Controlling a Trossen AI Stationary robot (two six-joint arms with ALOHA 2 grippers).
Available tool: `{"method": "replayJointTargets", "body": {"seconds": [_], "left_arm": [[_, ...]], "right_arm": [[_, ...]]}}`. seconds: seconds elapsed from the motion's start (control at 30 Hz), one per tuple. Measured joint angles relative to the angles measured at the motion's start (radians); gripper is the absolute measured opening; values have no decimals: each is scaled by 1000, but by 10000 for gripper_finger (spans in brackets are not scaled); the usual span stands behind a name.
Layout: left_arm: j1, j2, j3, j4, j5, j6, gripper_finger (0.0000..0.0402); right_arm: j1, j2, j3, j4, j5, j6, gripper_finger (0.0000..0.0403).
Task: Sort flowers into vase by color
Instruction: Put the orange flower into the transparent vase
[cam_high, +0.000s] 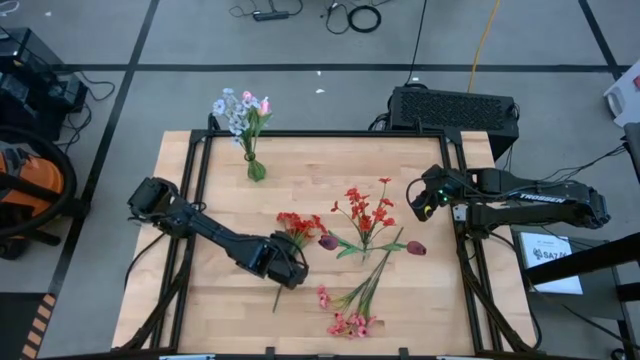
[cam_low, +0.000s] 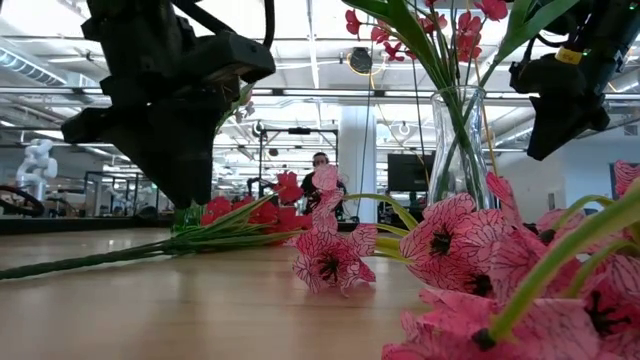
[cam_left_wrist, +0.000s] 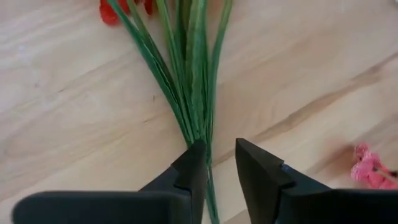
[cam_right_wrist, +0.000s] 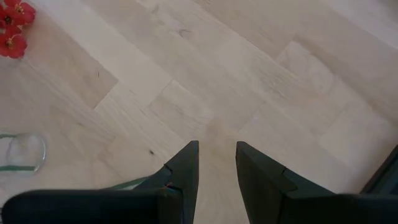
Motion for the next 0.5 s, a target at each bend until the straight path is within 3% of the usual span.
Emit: {"method": "replayJointTargets", "body": {"seconds": [0.3, 0.5], "left_arm": [[-1, 59, 0, 31, 0, -64, 196], [2, 101, 0, 19, -2, -59, 212]], "right_arm": [[0, 0, 0, 0, 0, -37, 98], [0, 0, 0, 0, -2, -70, 98]]}}
